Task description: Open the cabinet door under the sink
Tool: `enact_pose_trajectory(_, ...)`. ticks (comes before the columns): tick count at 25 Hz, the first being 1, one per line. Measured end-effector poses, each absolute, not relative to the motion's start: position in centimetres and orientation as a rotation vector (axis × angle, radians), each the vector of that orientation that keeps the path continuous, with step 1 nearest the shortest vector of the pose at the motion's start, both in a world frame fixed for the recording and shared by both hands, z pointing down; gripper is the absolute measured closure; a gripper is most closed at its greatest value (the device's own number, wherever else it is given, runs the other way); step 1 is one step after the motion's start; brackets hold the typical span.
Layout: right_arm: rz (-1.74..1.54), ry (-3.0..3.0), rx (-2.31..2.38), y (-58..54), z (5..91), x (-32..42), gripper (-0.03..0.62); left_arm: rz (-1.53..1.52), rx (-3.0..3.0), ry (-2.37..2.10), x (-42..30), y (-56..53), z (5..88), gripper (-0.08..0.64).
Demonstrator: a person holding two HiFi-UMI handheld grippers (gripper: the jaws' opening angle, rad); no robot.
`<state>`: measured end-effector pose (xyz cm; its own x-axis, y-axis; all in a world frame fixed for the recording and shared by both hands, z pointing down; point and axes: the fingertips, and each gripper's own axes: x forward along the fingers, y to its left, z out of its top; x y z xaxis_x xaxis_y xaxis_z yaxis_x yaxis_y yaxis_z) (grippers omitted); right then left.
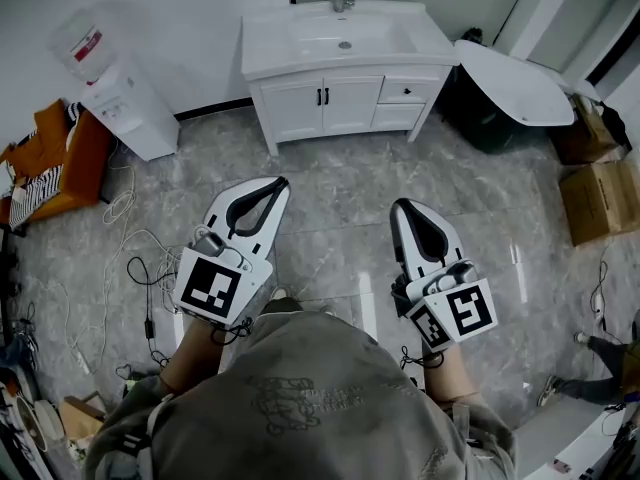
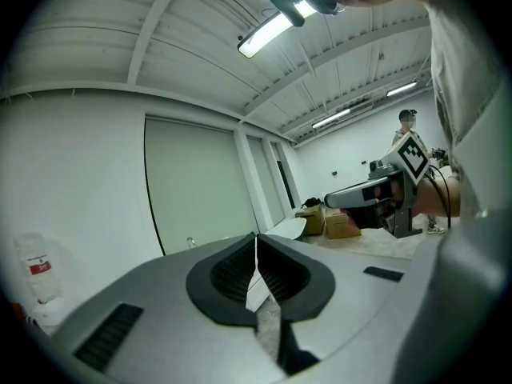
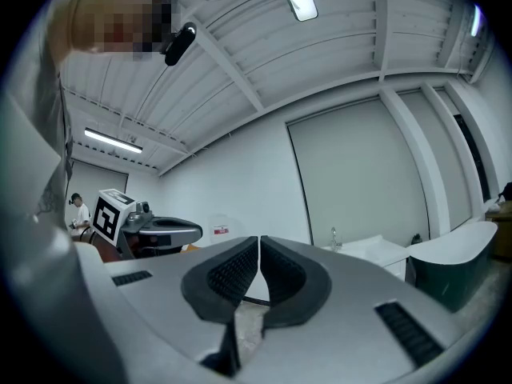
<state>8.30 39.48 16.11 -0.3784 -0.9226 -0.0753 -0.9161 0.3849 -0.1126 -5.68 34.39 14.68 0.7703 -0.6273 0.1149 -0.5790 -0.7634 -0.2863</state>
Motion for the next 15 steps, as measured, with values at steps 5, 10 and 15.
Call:
enact_pose_trajectory(5, -0.088, 2.495, -1.679, 39.5, 16.6, 9.2, 0.562, -0.297, -2.727, 0.927, -4.7, 34.2, 14.8, 0.538)
enact_pose_trajectory(10, -0.067, 2.512, -1.69, 38.0, 17.8, 9.1, 0.561, -0.288, -2.729, 0.93, -4.6, 32.9, 16.2, 0.538)
enact_pose_trajectory(15, -0.076, 2.527, -1.704, 35.6, 18.8, 8.5, 0.563, -0.275, -2.741, 0.926, -4.5, 30.2, 17.2, 0.538)
